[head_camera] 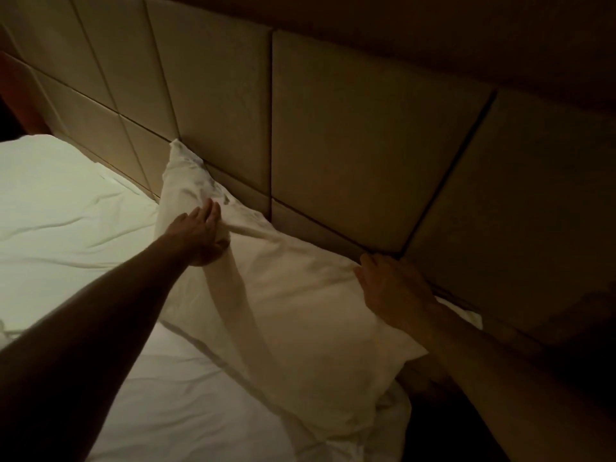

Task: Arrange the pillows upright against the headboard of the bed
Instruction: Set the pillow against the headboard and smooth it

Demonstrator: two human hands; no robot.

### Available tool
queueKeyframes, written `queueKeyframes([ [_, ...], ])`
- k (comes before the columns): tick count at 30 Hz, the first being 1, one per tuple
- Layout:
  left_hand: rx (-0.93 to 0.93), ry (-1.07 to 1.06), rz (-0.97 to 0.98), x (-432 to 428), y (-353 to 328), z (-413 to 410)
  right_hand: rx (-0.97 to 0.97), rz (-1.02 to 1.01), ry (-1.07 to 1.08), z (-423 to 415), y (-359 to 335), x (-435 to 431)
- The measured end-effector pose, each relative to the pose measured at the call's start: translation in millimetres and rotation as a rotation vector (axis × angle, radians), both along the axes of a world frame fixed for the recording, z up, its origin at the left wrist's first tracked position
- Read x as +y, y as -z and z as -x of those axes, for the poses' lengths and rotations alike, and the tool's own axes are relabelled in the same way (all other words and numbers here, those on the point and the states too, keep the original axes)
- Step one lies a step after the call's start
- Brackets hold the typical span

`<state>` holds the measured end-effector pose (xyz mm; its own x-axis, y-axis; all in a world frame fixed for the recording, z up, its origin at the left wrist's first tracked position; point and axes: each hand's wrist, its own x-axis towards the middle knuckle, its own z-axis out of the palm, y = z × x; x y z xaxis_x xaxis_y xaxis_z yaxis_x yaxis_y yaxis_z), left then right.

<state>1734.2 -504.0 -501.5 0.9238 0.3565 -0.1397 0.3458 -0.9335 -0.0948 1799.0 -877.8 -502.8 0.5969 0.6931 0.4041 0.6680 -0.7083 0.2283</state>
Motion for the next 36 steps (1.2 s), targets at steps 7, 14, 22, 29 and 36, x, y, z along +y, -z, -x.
queueKeyframes([
  [7,-0.283,-0.104,0.224,-30,-39,35,0.45,-0.226,0.127,13,-45,31],
  [14,-0.561,-0.284,0.457,-35,-124,86,0.521,-0.295,0.176,30,-144,79],
  [22,-0.371,-0.339,0.122,-10,-263,175,0.515,-0.154,0.004,70,-287,125],
  [29,-0.449,-0.44,0.123,-19,-363,270,0.782,-0.311,-0.128,130,-406,161],
  [36,-0.671,-0.552,0.155,-11,-438,368,0.766,-0.442,-0.315,206,-487,190],
])
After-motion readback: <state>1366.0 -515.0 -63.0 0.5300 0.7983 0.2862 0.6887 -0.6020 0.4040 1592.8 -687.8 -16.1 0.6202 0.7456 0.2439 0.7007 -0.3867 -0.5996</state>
